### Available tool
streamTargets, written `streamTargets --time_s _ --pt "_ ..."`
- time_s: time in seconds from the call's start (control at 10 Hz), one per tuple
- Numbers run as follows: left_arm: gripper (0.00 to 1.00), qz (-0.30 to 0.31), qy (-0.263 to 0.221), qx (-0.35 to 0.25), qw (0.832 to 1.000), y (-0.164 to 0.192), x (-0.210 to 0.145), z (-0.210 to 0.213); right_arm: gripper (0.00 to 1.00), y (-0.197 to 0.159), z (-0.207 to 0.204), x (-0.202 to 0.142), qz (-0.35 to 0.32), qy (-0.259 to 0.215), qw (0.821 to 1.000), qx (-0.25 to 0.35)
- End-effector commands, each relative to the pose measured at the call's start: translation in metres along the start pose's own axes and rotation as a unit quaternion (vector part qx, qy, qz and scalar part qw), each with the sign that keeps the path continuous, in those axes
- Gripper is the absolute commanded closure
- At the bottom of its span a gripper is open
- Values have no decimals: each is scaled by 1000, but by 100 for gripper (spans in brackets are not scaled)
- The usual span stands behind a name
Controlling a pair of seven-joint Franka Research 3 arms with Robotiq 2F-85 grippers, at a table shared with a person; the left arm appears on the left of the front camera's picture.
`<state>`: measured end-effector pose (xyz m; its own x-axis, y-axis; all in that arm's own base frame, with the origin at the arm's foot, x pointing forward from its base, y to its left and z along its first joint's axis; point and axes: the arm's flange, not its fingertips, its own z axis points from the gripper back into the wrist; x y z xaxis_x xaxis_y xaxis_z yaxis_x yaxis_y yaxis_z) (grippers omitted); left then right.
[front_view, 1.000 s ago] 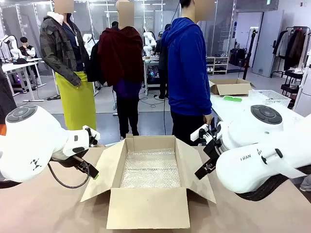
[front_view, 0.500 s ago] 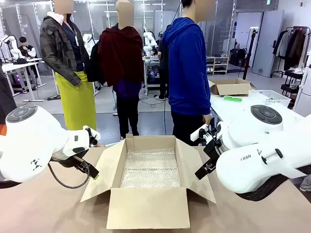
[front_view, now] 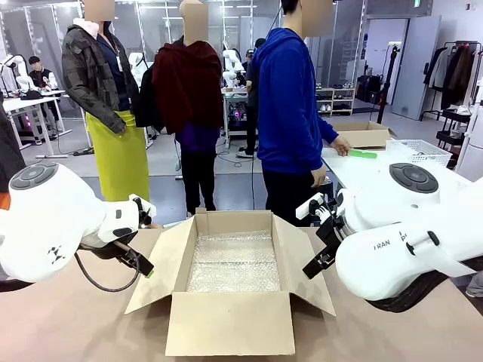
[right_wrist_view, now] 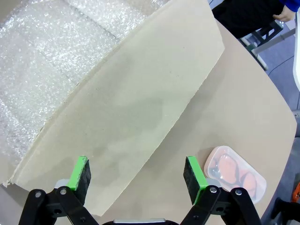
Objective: Pack the glasses set securely to prepare it for shipping.
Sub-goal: Place the Glasses case inside the Package Box.
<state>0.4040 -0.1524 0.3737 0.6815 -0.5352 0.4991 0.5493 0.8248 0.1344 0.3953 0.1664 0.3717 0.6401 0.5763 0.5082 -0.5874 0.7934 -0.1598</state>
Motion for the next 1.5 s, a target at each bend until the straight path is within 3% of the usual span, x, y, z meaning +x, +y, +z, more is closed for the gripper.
streamTargets --time_s 0.0,0.4,0.8,1.1,1.3,1.4 --pt "0 -19 -5 -11 1000 10 12 22 0 -14 17 1 6 15 1000 -19" --pt "0 -36 38 -100 994 26 21 92 0 -65 65 11 46 60 997 30" --pt "0 -69 3 -175 982 21 -6 142 0 -112 75 11 150 113 981 50" --pt "0 -113 -62 -232 964 13 -29 167 0 -140 62 20 290 132 940 123" --pt "0 -122 -98 -246 957 8 -41 170 0 -149 48 20 341 139 918 146" --pt "0 -117 -109 -263 951 9 -47 172 0 -149 45 16 357 168 907 150"
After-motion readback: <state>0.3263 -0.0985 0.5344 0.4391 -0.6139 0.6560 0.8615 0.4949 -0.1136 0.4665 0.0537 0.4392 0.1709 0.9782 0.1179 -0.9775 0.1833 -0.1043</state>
